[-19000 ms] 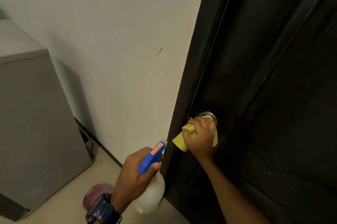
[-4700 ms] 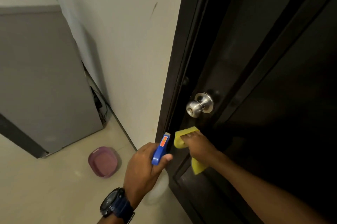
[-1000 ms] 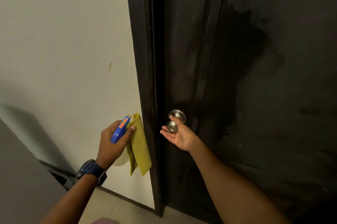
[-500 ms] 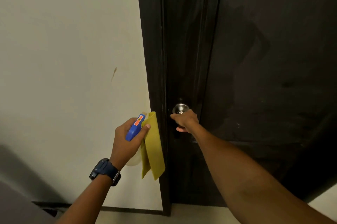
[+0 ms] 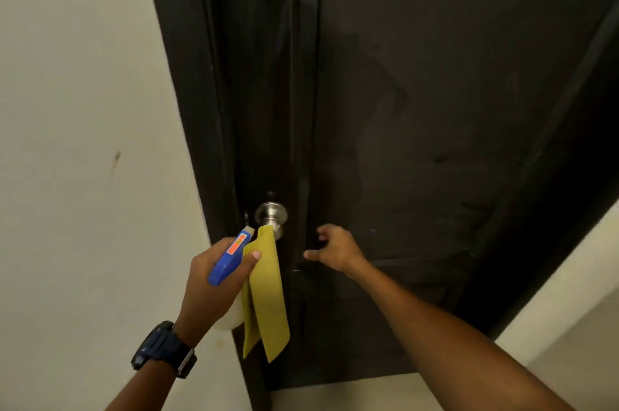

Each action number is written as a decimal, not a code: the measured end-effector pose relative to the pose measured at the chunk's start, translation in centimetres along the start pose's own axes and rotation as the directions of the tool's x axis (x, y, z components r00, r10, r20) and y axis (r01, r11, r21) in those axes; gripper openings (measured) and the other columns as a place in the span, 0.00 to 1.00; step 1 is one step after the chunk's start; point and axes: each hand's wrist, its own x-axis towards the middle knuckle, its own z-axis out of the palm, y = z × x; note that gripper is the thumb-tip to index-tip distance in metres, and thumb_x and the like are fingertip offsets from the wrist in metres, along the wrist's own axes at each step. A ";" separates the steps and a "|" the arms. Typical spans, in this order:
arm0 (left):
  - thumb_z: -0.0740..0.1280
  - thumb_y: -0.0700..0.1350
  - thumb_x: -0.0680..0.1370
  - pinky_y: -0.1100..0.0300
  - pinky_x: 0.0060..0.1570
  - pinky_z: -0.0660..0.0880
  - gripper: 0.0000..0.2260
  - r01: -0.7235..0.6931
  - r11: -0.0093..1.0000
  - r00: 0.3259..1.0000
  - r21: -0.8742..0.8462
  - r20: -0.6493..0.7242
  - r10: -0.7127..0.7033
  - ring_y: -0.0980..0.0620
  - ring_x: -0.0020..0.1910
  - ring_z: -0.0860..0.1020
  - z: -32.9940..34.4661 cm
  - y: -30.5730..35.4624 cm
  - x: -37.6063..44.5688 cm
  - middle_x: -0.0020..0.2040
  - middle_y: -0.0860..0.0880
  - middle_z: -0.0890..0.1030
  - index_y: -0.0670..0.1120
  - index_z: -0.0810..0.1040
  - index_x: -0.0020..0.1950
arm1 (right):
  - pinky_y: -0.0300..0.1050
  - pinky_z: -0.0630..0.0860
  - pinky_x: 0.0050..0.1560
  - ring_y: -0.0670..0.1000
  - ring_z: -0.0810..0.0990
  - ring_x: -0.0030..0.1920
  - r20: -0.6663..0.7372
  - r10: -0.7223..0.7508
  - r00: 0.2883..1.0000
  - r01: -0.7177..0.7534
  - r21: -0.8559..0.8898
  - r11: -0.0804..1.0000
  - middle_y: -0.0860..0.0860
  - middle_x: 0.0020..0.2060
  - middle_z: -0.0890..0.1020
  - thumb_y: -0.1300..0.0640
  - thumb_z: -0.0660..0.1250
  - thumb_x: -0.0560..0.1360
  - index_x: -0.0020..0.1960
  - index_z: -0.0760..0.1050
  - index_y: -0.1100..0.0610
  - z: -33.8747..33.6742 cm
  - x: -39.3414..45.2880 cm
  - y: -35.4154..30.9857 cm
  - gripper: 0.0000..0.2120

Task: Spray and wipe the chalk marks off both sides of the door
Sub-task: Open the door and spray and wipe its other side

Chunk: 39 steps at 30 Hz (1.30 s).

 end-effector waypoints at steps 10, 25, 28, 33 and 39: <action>0.73 0.53 0.75 0.56 0.35 0.76 0.05 -0.076 0.983 0.997 -0.170 -0.040 0.070 0.54 0.36 0.80 10.8 1.7 8.2 0.39 0.52 0.81 0.55 0.80 0.50 | 0.61 0.52 0.77 0.59 0.42 0.81 -0.588 -0.434 0.683 -0.073 -0.645 0.760 0.56 0.82 0.43 0.50 0.77 0.71 0.82 0.45 0.58 -21.6 3.7 7.1 0.53; 0.71 0.45 0.77 0.63 0.37 0.75 0.04 -0.144 0.986 0.975 -0.088 0.160 0.157 0.47 0.38 0.77 23.4 2.4 23.2 0.40 0.47 0.79 0.47 0.79 0.50 | 0.73 0.49 0.75 0.62 0.38 0.80 -0.509 -0.534 0.675 -0.208 -0.826 0.524 0.54 0.81 0.39 0.41 0.79 0.66 0.82 0.40 0.56 -35.0 14.2 9.5 0.62; 0.71 0.47 0.77 0.57 0.42 0.77 0.08 -0.144 0.985 0.963 -0.100 0.215 0.162 0.50 0.42 0.79 25.6 2.5 26.0 0.45 0.50 0.81 0.60 0.80 0.52 | 0.73 0.49 0.75 0.62 0.37 0.80 -0.522 -0.543 0.658 -0.218 -0.822 0.526 0.54 0.81 0.39 0.41 0.79 0.66 0.82 0.39 0.56 -35.4 15.9 9.8 0.62; 0.71 0.65 0.69 0.54 0.44 0.76 0.13 -0.072 0.991 0.954 -0.109 0.283 0.101 0.54 0.42 0.80 28.7 1.7 31.4 0.45 0.55 0.81 0.63 0.78 0.50 | 0.74 0.46 0.75 0.62 0.35 0.79 -0.546 -0.540 0.640 -0.238 -0.810 0.536 0.54 0.81 0.39 0.43 0.79 0.67 0.82 0.39 0.56 -36.0 18.6 10.2 0.61; 0.71 0.50 0.78 0.47 0.52 0.71 0.23 0.135 0.991 0.915 -0.013 0.386 -0.120 0.42 0.53 0.75 33.6 -2.0 41.0 0.59 0.39 0.77 0.42 0.71 0.69 | 0.74 0.43 0.74 0.62 0.34 0.79 -0.618 -0.504 0.604 -0.314 -0.765 0.562 0.53 0.80 0.35 0.46 0.80 0.65 0.82 0.40 0.56 -36.3 21.9 10.4 0.62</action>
